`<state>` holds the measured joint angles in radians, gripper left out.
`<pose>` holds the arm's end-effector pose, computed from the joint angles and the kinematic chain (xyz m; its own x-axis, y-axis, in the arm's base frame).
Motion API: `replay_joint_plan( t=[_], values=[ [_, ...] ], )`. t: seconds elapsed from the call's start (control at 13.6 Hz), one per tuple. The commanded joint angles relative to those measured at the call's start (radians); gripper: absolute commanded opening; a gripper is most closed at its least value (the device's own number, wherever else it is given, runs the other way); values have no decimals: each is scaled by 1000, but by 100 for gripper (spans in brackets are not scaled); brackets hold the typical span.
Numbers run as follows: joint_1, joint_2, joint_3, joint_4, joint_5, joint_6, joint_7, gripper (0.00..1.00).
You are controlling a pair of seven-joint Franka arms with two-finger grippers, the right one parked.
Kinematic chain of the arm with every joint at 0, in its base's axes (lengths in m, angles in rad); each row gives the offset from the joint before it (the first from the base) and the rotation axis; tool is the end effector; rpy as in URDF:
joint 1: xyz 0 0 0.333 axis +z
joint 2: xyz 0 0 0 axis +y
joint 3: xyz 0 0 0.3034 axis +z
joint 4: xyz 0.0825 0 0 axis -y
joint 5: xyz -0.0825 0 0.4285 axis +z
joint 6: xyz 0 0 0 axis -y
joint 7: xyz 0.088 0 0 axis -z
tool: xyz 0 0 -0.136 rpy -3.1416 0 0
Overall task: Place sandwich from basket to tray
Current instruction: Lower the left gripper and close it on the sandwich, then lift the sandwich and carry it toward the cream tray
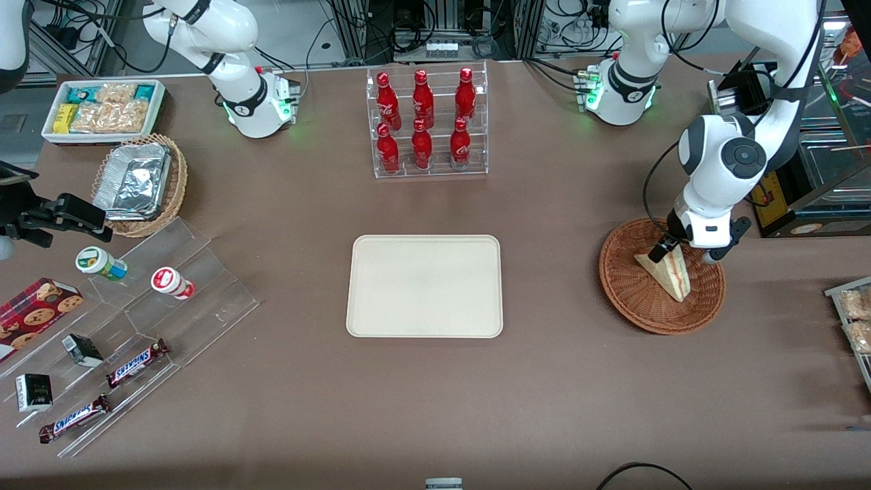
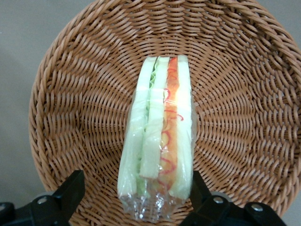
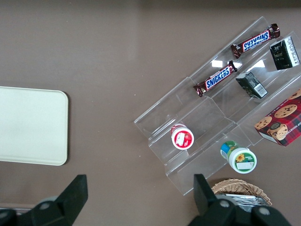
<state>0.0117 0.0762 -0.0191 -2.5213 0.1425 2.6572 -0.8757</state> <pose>0.4936 -0.0059 0.1747 0.7327 0.6745 0.0907 0.6775 -0.7355 -0.0037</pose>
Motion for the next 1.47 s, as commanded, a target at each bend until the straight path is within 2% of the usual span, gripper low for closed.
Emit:
replay_joint_plan(
  t=[0.0, 0.22, 0.29, 0.44, 0.52, 0.74, 0.88, 0.96, 1.18, 1.4],
  values=[
    [27, 10, -7, 6, 43, 18, -23, 79],
    [25, 8, -7, 9, 43, 18, -26, 26],
    [21, 7, -8, 10, 43, 18, -51, 15],
    [8, 5, -10, 21, 43, 18, -78, 4],
    [1, 1, -13, 29, 45, 16, -103, 0],
    [-74, -30, -12, 44, 49, -12, -126, 0],
    [-139, -88, -16, 88, 74, -142, -121, 0],
    [-183, -96, -19, 145, 92, -249, -123, 0],
    [-333, -56, -22, 396, 85, -563, -166, 0],
    [-479, -6, -22, 499, 77, -586, -195, 0]
  ],
)
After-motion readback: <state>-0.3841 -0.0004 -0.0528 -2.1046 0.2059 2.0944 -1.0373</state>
